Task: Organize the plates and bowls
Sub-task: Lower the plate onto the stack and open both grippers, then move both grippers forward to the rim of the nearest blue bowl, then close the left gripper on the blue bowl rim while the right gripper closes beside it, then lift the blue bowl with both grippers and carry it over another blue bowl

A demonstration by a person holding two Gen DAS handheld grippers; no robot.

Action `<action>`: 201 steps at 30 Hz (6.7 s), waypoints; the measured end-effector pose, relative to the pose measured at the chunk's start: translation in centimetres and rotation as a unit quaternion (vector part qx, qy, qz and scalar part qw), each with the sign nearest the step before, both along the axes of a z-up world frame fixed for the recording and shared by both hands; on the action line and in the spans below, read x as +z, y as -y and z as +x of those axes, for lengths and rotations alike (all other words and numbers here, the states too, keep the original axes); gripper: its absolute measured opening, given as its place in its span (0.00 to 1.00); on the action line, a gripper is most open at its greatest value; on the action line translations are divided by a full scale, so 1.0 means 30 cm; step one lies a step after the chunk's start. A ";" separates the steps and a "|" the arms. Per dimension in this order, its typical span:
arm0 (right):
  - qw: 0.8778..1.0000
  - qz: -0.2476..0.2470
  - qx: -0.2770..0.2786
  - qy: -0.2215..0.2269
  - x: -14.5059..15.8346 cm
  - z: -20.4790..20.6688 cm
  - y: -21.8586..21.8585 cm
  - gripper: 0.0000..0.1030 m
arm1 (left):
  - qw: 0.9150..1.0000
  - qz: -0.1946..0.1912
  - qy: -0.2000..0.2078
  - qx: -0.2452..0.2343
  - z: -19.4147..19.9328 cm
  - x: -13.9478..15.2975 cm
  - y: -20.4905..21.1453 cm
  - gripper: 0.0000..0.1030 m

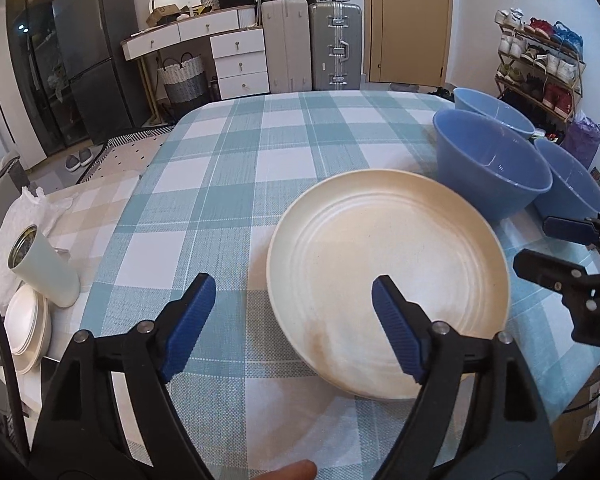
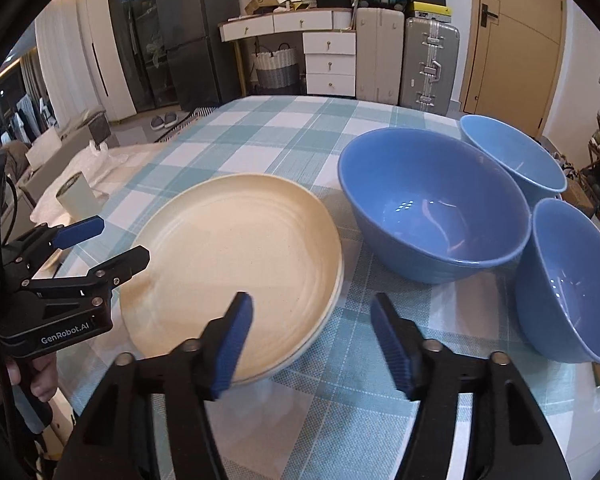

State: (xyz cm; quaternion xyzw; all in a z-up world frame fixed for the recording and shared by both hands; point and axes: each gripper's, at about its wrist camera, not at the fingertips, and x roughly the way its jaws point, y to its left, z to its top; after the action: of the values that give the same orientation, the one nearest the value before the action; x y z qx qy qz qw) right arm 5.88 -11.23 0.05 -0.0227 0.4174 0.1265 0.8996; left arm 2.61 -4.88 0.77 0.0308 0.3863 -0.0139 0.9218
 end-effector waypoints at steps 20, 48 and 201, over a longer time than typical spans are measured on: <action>0.996 -0.013 -0.083 0.028 0.133 -0.125 0.167 0.99 | 0.998 -0.032 0.018 -0.050 -0.021 0.168 0.171 0.98; 0.981 0.043 -0.185 0.040 0.211 -0.147 0.438 0.99 | 0.993 -0.056 0.006 -0.102 0.214 0.278 0.323 0.98; 0.961 -0.006 -0.274 0.047 0.235 -0.068 0.779 0.34 | 0.961 -0.053 -0.007 -0.270 0.223 0.354 1.092 0.16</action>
State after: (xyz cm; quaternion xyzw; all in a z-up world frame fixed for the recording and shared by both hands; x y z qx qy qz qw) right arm 3.83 -34.59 7.09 0.0814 0.3654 -0.1286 0.9183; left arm 9.31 -37.64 11.38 0.0854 0.3685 -0.2828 0.8814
